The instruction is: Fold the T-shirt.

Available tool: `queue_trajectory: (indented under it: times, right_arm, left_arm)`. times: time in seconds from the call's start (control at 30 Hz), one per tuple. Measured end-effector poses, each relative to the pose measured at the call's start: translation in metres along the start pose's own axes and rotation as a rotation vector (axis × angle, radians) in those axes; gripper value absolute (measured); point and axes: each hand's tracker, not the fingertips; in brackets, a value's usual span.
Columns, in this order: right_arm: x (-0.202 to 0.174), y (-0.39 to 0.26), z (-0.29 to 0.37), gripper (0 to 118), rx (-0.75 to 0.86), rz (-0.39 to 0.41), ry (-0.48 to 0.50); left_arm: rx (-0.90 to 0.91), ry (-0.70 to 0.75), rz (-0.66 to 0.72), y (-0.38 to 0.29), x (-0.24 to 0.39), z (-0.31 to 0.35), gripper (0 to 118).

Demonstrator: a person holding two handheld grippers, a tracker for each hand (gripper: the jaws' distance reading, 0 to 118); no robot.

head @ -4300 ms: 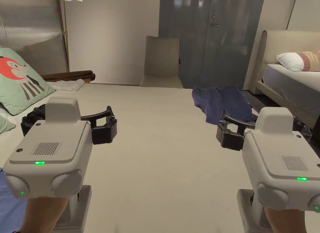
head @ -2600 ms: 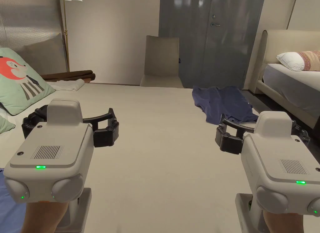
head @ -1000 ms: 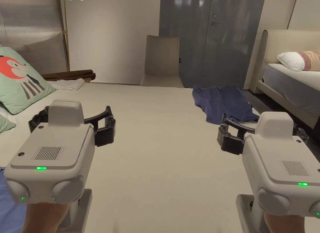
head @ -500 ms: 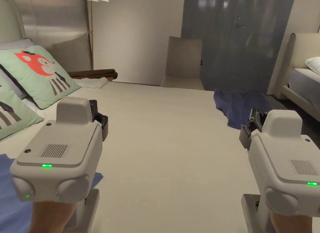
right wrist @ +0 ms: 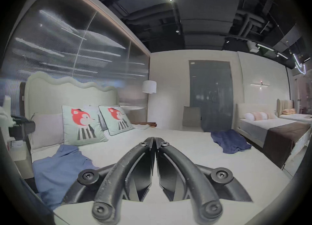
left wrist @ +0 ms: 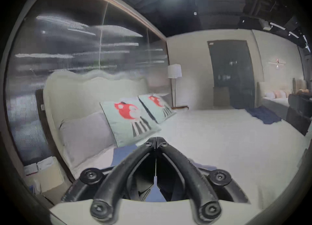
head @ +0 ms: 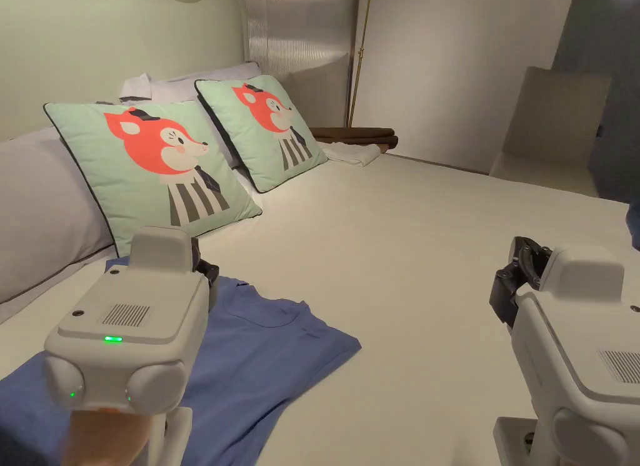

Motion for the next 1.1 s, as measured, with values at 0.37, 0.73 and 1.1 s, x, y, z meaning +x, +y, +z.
queue_trajectory:
  times: [0.37,0.73,1.1]
  right_arm:
    - [0.018,-0.039,-0.041,0,-0.148,0.039,-0.047]
    - [0.025,-0.057,-0.057,0,-0.211,0.026,-0.066]
    - [0.074,-0.031,-0.006,0,-0.122,-0.005,-0.133]
  left_arm:
    - [-0.642,-0.14,0.089,-0.128,0.029,-0.125,115]
    - [-0.582,-0.143,0.136,-0.141,0.032,-0.132,4]
    - [-0.211,-0.326,0.19,-0.034,0.059,-0.079,0]
